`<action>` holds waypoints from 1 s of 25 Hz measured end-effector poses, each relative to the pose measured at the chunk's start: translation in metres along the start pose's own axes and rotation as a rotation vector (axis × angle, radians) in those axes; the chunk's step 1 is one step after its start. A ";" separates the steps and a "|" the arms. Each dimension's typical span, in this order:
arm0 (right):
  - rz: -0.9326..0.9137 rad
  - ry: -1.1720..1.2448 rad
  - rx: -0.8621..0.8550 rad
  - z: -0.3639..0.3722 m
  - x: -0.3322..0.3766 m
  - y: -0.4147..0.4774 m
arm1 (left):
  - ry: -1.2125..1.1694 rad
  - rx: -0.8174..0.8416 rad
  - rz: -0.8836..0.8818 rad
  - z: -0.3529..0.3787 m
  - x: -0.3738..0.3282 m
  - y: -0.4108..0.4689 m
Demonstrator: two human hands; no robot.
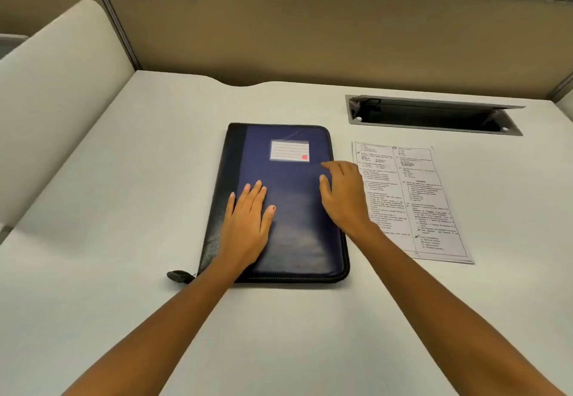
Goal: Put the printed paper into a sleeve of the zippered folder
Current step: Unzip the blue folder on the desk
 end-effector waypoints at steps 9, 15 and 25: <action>-0.064 0.039 0.323 0.067 0.005 0.138 | 0.162 0.081 0.013 0.004 0.025 0.056; -0.100 0.106 0.402 0.126 0.022 0.213 | 0.212 0.067 0.013 0.012 0.027 0.054; -0.365 0.169 0.829 0.198 0.073 0.248 | 0.314 0.095 0.013 0.017 0.028 0.053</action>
Point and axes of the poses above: each hand's wrist, its own y-axis towards the middle knuckle, its own z-axis out of the palm, x = y × z, the point moved 3 cm from there along y, towards the middle knuckle, and after that the axes turned 1 degree about z, right-handed, at the moved point
